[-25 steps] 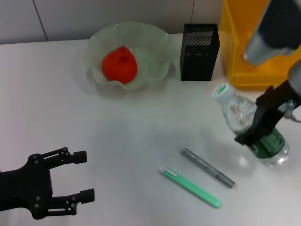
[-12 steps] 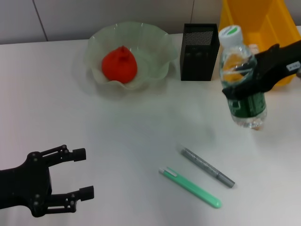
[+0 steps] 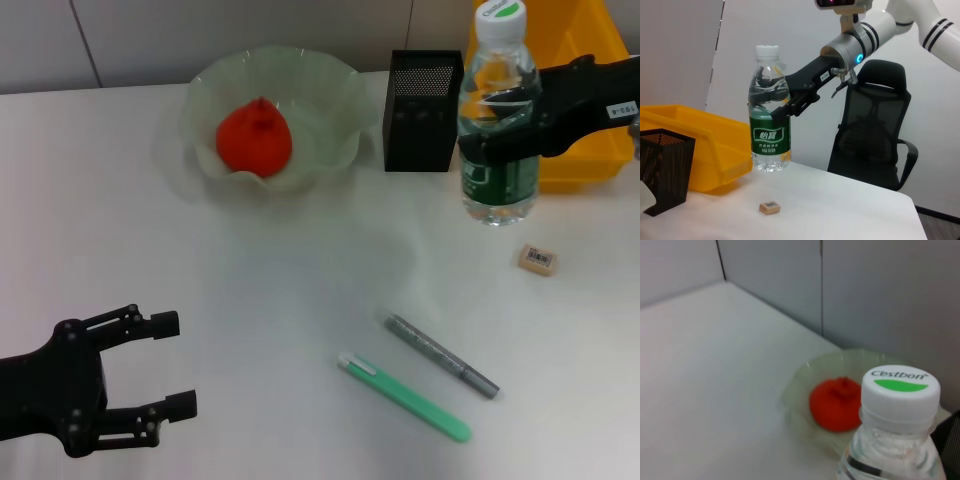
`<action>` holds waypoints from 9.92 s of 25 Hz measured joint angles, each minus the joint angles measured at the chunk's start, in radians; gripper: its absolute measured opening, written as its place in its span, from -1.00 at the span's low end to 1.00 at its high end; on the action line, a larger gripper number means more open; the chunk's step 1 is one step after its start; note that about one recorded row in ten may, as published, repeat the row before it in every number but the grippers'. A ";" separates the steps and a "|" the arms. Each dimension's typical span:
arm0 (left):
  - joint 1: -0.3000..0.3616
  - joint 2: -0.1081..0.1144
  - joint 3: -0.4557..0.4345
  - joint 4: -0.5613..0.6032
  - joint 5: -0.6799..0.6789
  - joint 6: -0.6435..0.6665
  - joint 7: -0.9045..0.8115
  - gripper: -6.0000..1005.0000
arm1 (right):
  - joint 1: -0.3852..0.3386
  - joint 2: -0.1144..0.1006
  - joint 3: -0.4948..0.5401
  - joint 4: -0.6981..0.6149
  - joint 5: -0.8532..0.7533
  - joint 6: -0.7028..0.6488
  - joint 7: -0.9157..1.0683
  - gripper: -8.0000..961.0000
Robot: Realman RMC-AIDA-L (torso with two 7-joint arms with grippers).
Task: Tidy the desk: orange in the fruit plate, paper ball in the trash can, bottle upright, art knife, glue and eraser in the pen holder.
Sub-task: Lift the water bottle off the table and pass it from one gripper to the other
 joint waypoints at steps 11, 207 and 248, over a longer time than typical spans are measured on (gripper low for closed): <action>0.003 0.004 -0.023 -0.008 0.000 0.001 0.012 0.72 | -0.062 -0.001 0.032 0.152 0.156 0.079 -0.217 0.65; -0.266 -0.098 -0.130 -0.077 -0.103 -0.238 -0.039 -0.11 | 0.356 0.007 -0.175 1.013 0.447 0.253 -0.865 0.65; -0.265 -0.095 -0.130 -0.075 -0.093 -0.247 -0.053 -0.13 | 0.288 0.005 -0.180 0.881 0.489 0.217 -0.795 0.57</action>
